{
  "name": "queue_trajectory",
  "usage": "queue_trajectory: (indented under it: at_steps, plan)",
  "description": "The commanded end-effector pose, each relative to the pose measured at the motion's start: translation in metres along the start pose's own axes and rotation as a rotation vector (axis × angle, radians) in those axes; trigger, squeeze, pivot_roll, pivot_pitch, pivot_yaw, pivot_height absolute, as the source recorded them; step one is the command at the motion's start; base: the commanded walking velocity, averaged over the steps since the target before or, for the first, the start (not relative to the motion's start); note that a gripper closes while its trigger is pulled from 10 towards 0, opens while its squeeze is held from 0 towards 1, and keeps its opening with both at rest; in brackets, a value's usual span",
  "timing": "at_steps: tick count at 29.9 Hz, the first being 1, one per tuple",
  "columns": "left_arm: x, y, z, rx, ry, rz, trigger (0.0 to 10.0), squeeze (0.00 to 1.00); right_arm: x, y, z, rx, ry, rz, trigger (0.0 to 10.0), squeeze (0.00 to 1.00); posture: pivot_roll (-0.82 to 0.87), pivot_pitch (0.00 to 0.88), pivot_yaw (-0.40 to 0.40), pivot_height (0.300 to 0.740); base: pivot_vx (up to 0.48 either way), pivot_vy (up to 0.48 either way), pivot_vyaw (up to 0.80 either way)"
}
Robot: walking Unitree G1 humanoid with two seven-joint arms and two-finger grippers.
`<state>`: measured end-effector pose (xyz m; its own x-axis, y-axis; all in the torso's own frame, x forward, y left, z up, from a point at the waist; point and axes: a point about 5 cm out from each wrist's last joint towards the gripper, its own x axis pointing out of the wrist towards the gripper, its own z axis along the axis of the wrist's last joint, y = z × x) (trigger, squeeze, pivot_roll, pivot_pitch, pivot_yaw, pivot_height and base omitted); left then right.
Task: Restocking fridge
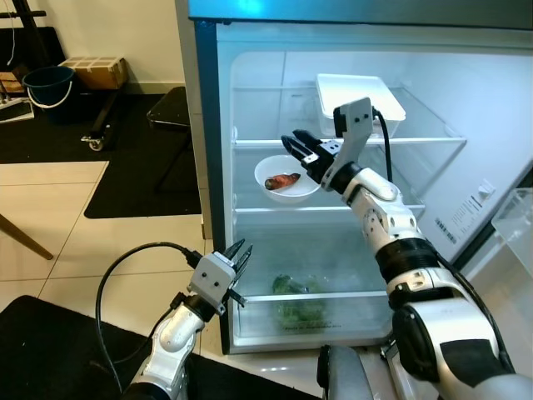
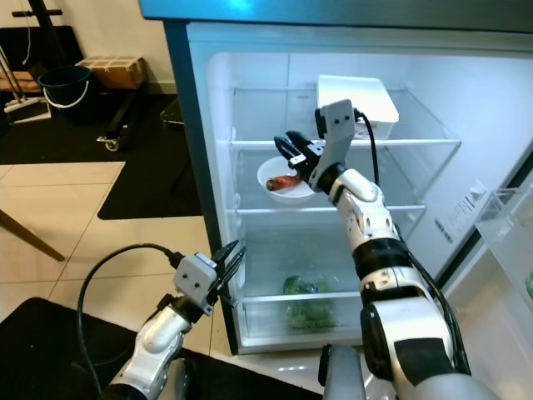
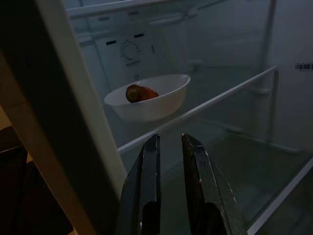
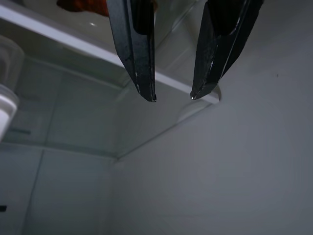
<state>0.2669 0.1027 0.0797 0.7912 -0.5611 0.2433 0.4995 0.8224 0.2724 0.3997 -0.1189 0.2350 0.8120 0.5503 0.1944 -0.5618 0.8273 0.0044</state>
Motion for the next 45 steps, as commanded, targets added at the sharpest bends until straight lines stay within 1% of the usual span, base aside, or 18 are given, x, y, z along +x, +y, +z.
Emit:
queue_trajectory:
  at_steps: [1,7,10,11,12,15,18,21,22,23,31,38,39,40,45]
  plan:
    - [0.003,-0.003,0.007,-0.031,-0.023,0.018,10.0,0.0,0.002,-0.005,-0.002,-0.014,0.03,-0.061,10.0,0.0,0.04,0.04,-0.076,0.431,0.0,0.0,0.0]
    - [0.001,0.001,0.02,-0.046,-0.054,0.063,10.0,0.0,0.005,-0.012,-0.004,-0.02,0.07,-0.153,10.0,0.0,0.06,0.071,-0.084,0.431,0.0,0.0,0.0]
    - [-0.001,0.003,0.024,-0.046,-0.06,0.073,10.0,0.0,0.007,-0.014,-0.002,-0.01,0.067,-0.168,10.0,0.0,0.06,0.09,-0.086,0.431,0.0,0.0,0.0]
    - [-0.001,0.003,0.028,-0.045,-0.066,0.076,10.0,0.0,0.008,-0.014,-0.002,-0.028,0.08,-0.174,4.1,0.0,0.07,0.102,-0.086,0.431,0.0,0.0,0.0]
    - [-0.001,0.003,0.029,-0.044,-0.07,0.076,10.0,0.0,0.008,-0.015,-0.002,-0.029,0.08,-0.179,0.0,0.0,0.07,0.105,-0.087,0.431,0.0,0.0,0.0]
    - [-0.001,0.004,0.034,-0.042,-0.077,0.076,10.0,0.0,0.008,-0.015,-0.001,-0.03,0.08,-0.187,0.0,0.0,0.08,0.119,-0.088,0.431,0.0,0.0,0.0]
    - [0.001,0.008,0.046,-0.036,-0.1,0.08,10.0,0.0,0.01,-0.019,0.003,-0.023,0.066,-0.228,0.0,0.0,0.09,0.14,-0.088,0.431,0.0,0.0,0.0]
    - [0.001,0.009,0.05,-0.034,-0.105,0.081,10.0,0.0,0.01,-0.02,0.006,-0.025,0.061,-0.244,0.0,0.0,0.09,0.146,-0.088,0.431,0.0,0.0,0.0]
    - [0.001,0.01,0.055,-0.034,-0.107,0.084,10.0,0.0,0.012,-0.022,0.01,-0.025,0.052,-0.267,6.4,0.0,0.1,0.153,-0.087,0.431,0.0,0.0,0.0]
    - [0.001,0.011,0.058,-0.034,-0.109,0.085,10.0,0.0,0.013,-0.023,0.012,-0.025,0.045,-0.275,10.0,0.0,0.1,0.157,-0.086,0.431,0.0,0.0,0.0]
    - [0.005,0.008,0.071,-0.036,-0.131,0.075,10.0,0.0,0.016,-0.028,0.029,-0.025,-0.005,-0.332,10.0,0.0,0.11,0.171,-0.085,0.431,0.0,0.0,0.0]
    - [0.007,0.009,0.079,-0.04,-0.137,0.078,10.0,0.0,0.016,-0.032,0.036,-0.041,-0.014,-0.378,10.0,0.0,0.1,0.173,-0.088,0.431,0.0,0.0,0.0]
    - [0.008,0.009,0.081,-0.042,-0.139,0.077,10.0,0.0,0.015,-0.035,0.036,-0.051,-0.005,-0.403,10.0,0.0,0.1,0.175,-0.086,0.431,0.0,0.0,0.0]
    - [0.008,0.009,0.081,-0.042,-0.139,0.077,10.0,0.0,0.015,-0.035,0.036,-0.051,-0.005,-0.403,10.0,0.0,0.1,0.175,-0.086,0.431,0.0,0.0,0.0]
    - [0.008,0.005,0.084,-0.053,-0.138,0.064,10.0,0.0,0.004,-0.053,0.04,-0.075,0.009,-0.542,10.0,0.0,0.1,0.173,-0.081,0.431,0.0,0.0,0.0]
